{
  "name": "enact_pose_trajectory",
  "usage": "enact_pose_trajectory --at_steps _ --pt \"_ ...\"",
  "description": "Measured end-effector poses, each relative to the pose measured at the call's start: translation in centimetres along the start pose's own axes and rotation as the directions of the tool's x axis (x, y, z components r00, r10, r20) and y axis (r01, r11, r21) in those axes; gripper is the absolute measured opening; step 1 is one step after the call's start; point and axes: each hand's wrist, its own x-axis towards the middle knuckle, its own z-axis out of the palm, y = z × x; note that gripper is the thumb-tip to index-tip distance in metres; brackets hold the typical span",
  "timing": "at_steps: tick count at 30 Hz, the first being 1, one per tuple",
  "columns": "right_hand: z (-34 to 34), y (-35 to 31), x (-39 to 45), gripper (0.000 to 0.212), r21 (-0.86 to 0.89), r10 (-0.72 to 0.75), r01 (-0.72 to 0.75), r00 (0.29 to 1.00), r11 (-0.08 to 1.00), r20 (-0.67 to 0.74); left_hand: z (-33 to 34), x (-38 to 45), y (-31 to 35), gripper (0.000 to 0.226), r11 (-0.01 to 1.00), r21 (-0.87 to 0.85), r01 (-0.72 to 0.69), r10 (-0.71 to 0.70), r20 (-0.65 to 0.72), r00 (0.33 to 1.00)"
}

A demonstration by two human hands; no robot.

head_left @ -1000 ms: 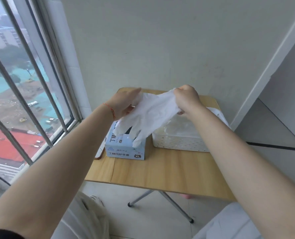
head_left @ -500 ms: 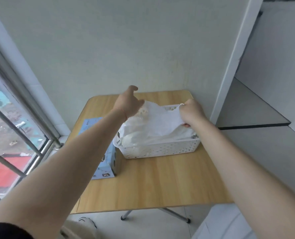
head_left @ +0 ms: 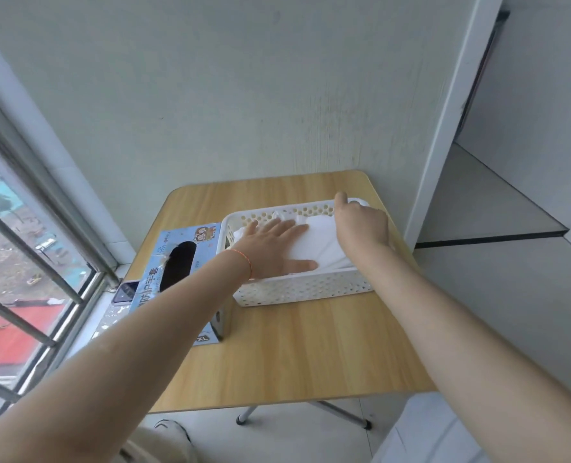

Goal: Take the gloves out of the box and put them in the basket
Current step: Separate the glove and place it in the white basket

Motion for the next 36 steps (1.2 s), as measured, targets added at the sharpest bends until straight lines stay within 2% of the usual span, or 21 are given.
enact_pose_trajectory --at_steps 3,6,9,10,12,14,17,21,25,29,33,35,36 --pt "-0.5 0.0 0.1 0.035 -0.026 -0.005 0.004 1.000 1.000 -0.024 -1.0 -0.2 0.0 0.096 0.999 -0.045 0.008 -0.008 0.016 1.000" --pt "-1.4 0.3 0.3 0.024 -0.048 0.000 -0.005 0.994 0.999 -0.106 -2.3 -0.8 -0.6 0.107 0.993 -0.115 -0.018 0.010 -0.066 0.998" --pt "-2.6 -0.2 0.5 0.015 0.075 -0.111 0.127 0.977 0.989 -0.183 -2.8 -1.4 -1.3 0.114 0.998 -0.056 -0.039 0.032 -0.108 0.994" --pt "-3.0 -0.7 0.5 0.013 0.174 -0.164 0.192 0.973 0.966 -0.159 -2.6 -1.4 -1.5 0.113 0.999 -0.040 -0.036 0.031 -0.111 0.993" --pt "-3.4 -1.6 0.0 0.028 0.331 -0.264 0.244 0.964 0.912 0.016 -2.0 -1.3 -1.8 0.116 0.998 -0.058 -0.038 0.031 -0.121 0.992" --pt "-3.1 -2.1 -0.4 0.056 0.304 -0.299 0.227 0.930 0.925 0.216 -1.4 -1.2 -2.0 0.119 0.997 -0.067 -0.036 0.029 -0.108 0.994" --pt "-2.2 -1.8 -0.7 0.084 0.228 -0.235 0.153 0.888 0.962 0.395 -0.7 -1.0 -1.8 0.118 1.000 -0.010 -0.021 0.021 -0.043 0.999" --pt "-1.3 -1.2 -0.6 0.089 0.207 -0.204 0.116 0.853 0.971 0.480 0.2 -0.2 -1.9 0.094 0.998 0.053 -0.043 0.042 0.022 0.999" --pt "-0.6 -1.4 -0.5 0.088 0.190 -0.195 0.110 0.831 0.976 0.520 0.7 0.1 -1.7 0.087 0.991 0.126 -0.051 0.047 0.033 0.998" --pt "-0.2 -1.7 -0.3 0.089 0.139 -0.200 0.148 0.823 0.979 0.531 0.8 0.2 -1.7 0.082 0.992 0.123 -0.038 0.031 0.059 0.998" --pt "-0.7 -1.4 0.0 0.086 0.201 -0.200 0.104 0.813 0.974 0.547 -0.6 0.2 -0.8 0.083 1.000 -0.019 0.021 -0.018 0.126 0.992" --pt "-1.4 -1.3 0.2 0.080 0.238 -0.186 0.068 0.834 0.969 0.519 -1.8 -0.3 -0.7 0.077 0.970 -0.227 0.083 -0.076 0.039 0.996" --pt "-1.8 -1.5 0.2 0.073 0.229 -0.183 0.078 0.858 0.970 0.480 -2.3 -0.8 -1.1 0.063 0.929 -0.362 0.082 -0.109 -0.056 0.992"
